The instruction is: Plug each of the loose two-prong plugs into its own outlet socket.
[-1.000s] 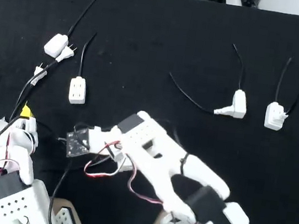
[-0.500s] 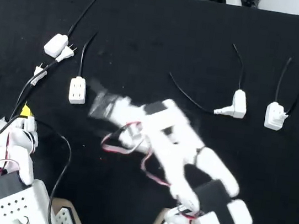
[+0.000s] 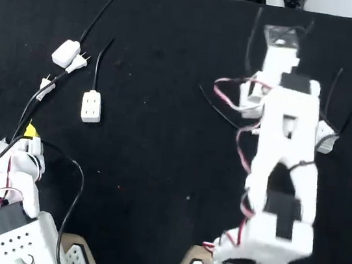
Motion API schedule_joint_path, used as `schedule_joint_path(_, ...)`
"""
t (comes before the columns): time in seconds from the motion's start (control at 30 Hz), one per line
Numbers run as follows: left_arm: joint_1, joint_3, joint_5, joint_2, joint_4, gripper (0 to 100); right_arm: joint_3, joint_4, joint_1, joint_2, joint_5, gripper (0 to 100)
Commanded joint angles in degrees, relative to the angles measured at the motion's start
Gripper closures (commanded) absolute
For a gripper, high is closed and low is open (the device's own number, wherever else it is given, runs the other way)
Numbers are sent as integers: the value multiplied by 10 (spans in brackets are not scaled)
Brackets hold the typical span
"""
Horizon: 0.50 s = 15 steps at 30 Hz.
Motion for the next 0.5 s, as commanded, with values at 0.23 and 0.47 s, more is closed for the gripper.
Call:
schedule_joint_path(0.23,-1,-41,6,-4,-10,788,-264,19,50,282,-35,987)
schedule_joint_path(0.47,-1,-42,6,-4,-10,788,-416,137,55,380,-30,972)
